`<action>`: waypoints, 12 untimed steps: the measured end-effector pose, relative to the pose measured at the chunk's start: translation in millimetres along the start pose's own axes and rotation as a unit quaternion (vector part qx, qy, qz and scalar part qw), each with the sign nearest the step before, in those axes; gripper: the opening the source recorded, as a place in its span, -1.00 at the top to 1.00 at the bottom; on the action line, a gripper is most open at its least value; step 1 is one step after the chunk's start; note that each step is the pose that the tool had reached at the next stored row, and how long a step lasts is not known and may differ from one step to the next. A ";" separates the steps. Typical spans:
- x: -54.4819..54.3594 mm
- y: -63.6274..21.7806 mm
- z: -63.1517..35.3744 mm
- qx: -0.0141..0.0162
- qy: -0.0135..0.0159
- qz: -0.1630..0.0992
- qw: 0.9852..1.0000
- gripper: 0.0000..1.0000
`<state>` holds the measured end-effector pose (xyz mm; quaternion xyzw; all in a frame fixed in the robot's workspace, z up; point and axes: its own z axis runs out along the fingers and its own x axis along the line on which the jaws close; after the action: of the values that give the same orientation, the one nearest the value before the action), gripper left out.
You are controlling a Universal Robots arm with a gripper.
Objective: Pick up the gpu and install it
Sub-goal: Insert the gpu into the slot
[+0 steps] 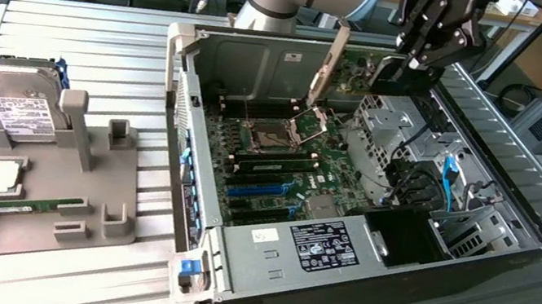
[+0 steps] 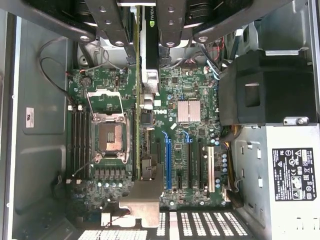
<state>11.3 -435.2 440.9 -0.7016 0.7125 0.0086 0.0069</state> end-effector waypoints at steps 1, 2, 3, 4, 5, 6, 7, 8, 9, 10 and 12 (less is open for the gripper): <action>0.0 0.3 0.1 0.000 0.000 0.000 1.000 0.46; 0.0 0.4 0.1 0.000 0.000 0.000 1.000 0.46; 0.0 0.5 0.2 0.000 0.000 0.000 1.000 0.46; -0.1 0.5 0.2 0.000 0.000 0.000 1.000 0.46; -0.1 0.6 0.4 0.001 0.000 0.000 1.000 0.46; -0.1 0.7 0.8 0.001 0.000 0.000 1.000 0.46; -0.1 0.9 1.1 0.002 -0.001 0.000 1.000 0.46; 0.0 1.7 2.6 0.005 -0.001 0.000 1.000 0.46; 0.0 2.1 3.4 0.007 -0.001 0.000 1.000 0.46; 0.0 2.4 3.8 0.008 -0.002 0.000 1.000 0.46; 0.1 2.7 4.5 0.009 -0.002 0.000 1.000 0.46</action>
<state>8.5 -435.1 436.4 -0.7017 0.7124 0.0034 0.0144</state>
